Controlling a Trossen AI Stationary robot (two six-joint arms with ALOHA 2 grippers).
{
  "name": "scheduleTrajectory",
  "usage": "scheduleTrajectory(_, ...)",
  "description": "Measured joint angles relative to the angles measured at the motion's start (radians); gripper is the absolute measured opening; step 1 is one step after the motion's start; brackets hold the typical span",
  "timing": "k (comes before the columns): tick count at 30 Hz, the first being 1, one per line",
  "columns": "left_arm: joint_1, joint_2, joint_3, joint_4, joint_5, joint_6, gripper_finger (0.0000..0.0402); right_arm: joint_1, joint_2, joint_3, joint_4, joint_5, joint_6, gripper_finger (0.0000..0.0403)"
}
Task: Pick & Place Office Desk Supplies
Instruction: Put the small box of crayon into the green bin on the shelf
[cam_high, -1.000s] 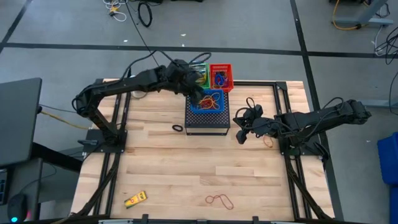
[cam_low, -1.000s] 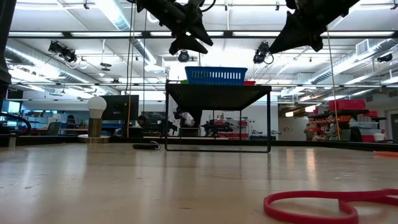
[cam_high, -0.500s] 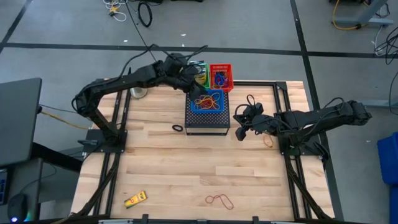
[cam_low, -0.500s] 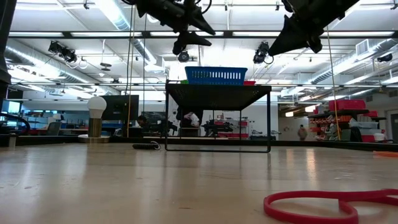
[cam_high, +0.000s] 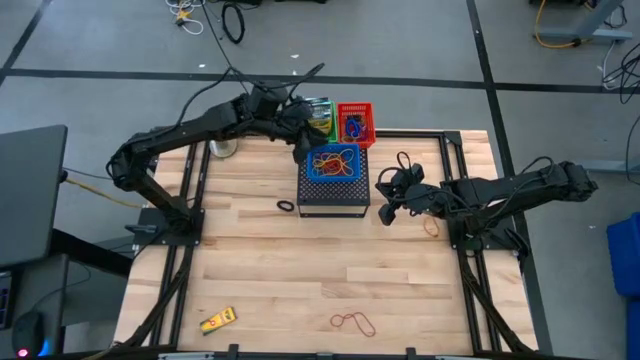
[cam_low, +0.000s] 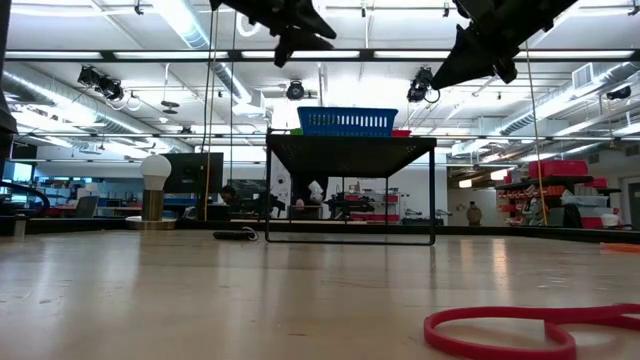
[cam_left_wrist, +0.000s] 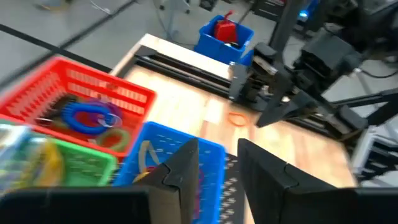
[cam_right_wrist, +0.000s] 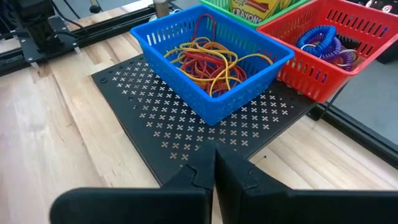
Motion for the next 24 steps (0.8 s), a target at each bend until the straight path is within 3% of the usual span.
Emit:
scheduleTrajectory(5,-0.027,-0.014,0.0,0.0,-0.075,0.097,0.0084,0.0,0.0,0.0,0.001,0.0,0.003,0.0011)
scheduleTrajectory(12,-0.049,0.031,-0.002,0.072,-0.093,0.086,0.0068,0.0,0.0,0.0,0.004,0.001,0.003,0.0011)
scheduleTrajectory(18,-0.073,-0.018,-0.002,0.128,-0.077,0.121,0.001,-0.001,0.0,0.0,0.026,0.002,0.003,0.0011)
scheduleTrajectory(24,-0.081,-0.105,-0.002,-0.021,-0.087,0.103,0.0006,-0.024,0.0,0.0,0.073,-0.015,0.009,0.0011)
